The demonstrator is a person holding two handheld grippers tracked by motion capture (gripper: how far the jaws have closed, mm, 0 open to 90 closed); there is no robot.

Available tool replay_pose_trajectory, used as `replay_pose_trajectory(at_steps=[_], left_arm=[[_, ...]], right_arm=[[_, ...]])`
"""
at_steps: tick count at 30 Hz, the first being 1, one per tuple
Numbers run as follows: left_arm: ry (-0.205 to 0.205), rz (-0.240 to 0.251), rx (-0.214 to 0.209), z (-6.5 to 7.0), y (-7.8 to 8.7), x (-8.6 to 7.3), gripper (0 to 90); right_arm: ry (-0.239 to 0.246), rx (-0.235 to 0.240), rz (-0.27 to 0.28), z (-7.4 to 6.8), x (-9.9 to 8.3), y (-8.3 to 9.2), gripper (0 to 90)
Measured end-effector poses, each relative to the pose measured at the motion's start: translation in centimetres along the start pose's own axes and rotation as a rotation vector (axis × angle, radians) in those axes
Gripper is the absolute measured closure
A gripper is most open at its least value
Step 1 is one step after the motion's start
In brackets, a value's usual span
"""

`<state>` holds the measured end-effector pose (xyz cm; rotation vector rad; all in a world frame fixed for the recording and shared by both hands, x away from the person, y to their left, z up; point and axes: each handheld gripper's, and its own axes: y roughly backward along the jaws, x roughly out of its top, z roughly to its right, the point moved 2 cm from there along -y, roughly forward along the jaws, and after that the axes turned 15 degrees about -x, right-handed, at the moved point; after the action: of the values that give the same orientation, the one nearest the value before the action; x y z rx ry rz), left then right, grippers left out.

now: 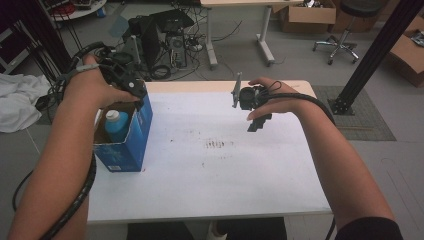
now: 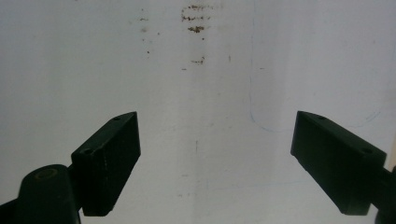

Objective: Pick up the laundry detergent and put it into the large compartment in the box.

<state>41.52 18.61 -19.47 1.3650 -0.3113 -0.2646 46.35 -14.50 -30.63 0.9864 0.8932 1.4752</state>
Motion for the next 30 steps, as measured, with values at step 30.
replay_pose_trajectory(at_steps=[30], left_arm=[[-0.930, -0.105, -0.056, 11.3, -2.3, 0.4, 0.1]], right_arm=[[-0.001, -0.005, -0.037, -0.5, -0.8, 1.7, 15.9]])
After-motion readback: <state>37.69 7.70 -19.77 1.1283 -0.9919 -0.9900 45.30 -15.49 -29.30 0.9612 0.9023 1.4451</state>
